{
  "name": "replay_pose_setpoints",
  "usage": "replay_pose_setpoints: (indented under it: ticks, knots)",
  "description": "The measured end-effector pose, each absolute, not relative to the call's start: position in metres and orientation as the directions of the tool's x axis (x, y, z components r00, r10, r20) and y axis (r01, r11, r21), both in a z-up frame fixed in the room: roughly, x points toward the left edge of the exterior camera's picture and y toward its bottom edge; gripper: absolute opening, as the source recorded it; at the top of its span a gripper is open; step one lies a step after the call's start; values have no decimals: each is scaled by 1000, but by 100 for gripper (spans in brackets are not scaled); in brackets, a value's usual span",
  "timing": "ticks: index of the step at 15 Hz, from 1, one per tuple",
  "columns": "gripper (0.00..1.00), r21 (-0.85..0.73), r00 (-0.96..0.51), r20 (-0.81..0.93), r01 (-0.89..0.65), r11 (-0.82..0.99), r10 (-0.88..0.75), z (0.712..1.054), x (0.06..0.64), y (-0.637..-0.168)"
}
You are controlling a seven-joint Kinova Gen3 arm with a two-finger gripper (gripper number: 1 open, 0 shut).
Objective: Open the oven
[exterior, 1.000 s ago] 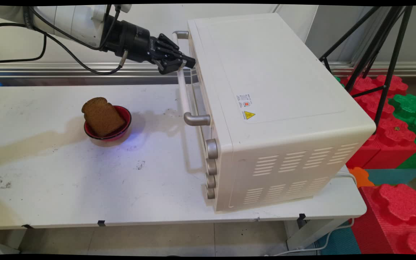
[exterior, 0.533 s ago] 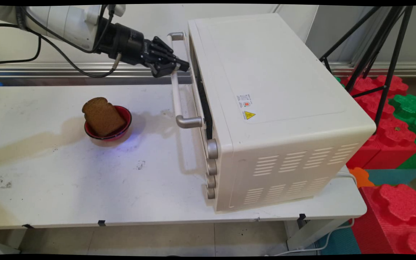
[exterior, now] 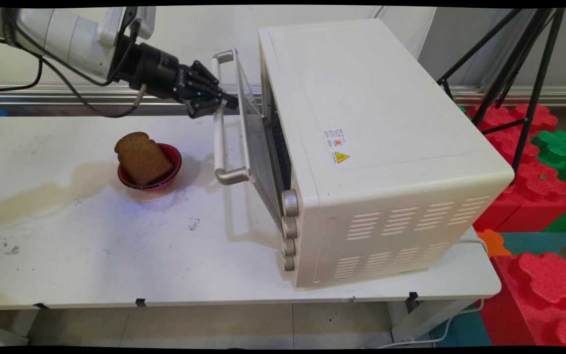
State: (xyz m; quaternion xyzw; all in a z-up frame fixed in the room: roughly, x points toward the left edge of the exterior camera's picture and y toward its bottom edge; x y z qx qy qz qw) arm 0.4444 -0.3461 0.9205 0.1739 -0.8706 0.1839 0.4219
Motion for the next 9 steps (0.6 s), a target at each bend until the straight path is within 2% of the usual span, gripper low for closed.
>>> replay_pose_setpoints:
  ticks: [4,5,9]
  knots:
    - [0,-182,-619,769,-449,874,-158,906,461,-336]
    - [0,-184,-627,760,-457,870,-169,902,468,-318]
    - [0,-184,-662,730,-431,883,-171,887,477,-320]
